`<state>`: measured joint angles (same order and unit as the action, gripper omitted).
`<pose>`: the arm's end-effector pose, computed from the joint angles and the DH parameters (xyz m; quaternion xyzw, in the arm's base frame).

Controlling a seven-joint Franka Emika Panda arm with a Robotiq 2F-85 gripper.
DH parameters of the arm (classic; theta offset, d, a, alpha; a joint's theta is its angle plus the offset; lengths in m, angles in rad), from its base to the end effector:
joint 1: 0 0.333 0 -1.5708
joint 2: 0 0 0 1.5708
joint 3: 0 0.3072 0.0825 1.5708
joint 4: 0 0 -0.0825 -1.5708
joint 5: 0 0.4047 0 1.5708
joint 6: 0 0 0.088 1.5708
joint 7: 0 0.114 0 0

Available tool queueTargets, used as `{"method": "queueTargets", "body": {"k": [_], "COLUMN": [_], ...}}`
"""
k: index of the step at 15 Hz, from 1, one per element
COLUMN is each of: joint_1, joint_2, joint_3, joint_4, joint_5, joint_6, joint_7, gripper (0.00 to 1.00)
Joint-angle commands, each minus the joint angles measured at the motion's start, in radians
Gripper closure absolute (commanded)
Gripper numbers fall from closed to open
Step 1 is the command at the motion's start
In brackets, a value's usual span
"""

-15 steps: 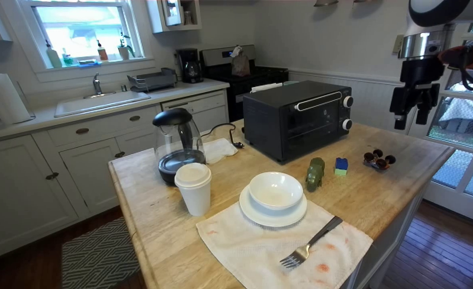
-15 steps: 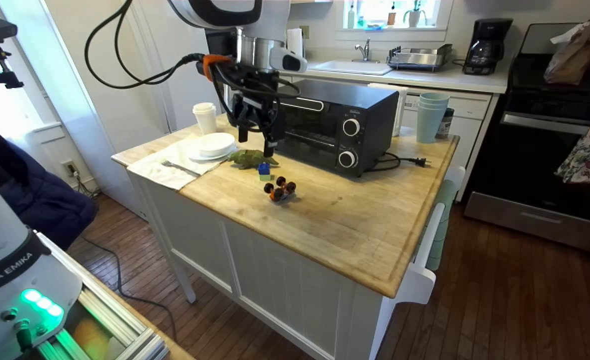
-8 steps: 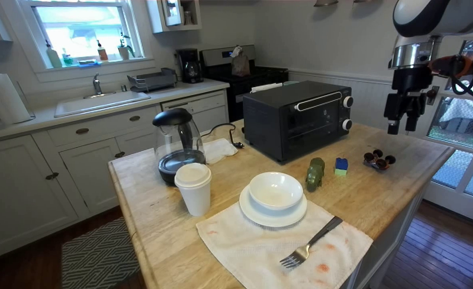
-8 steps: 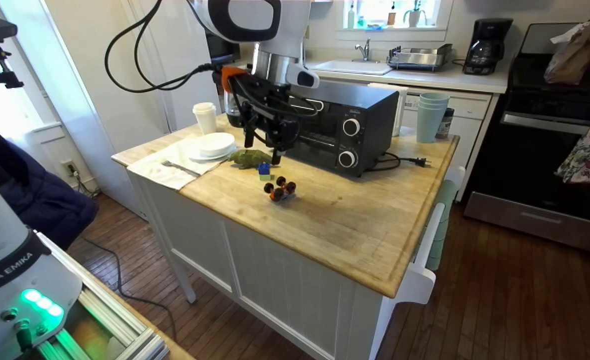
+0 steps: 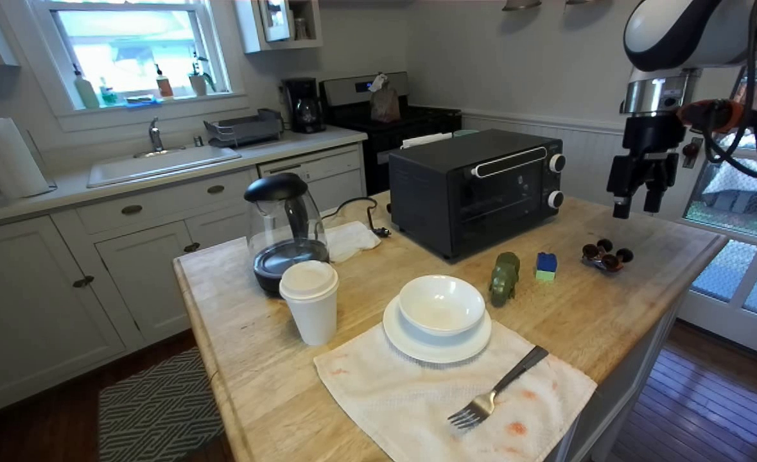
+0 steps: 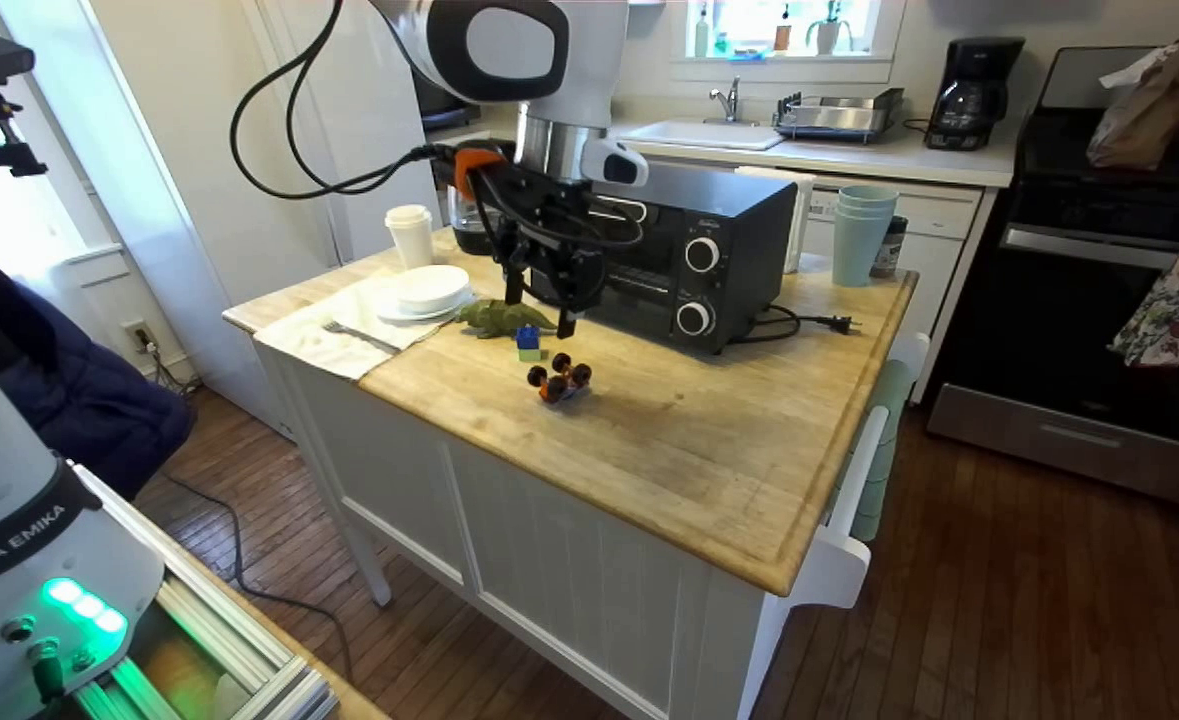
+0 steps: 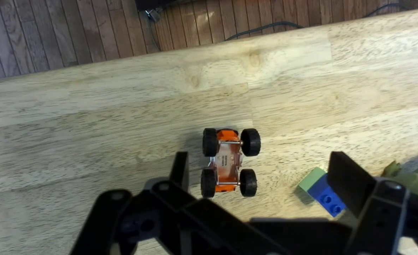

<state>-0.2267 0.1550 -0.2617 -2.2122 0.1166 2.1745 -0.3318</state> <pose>0.4752 -0.2479 0.2663 -0.9887 0.1155 0.0752 0.0596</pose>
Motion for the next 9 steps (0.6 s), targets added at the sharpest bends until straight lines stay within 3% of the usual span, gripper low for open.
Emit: {"method": "queueTargets", "body": {"k": [1, 9], "joint_1": [-0.022, -0.018], "joint_2": [0.076, 0.214], "joint_3": [0.022, 0.032], "joint_4": [0.049, 0.129], "joint_5": [0.006, -0.035], "joint_6": [0.036, 0.098], "joint_7": [0.012, 0.127], "gripper": [0.0, 0.0]}}
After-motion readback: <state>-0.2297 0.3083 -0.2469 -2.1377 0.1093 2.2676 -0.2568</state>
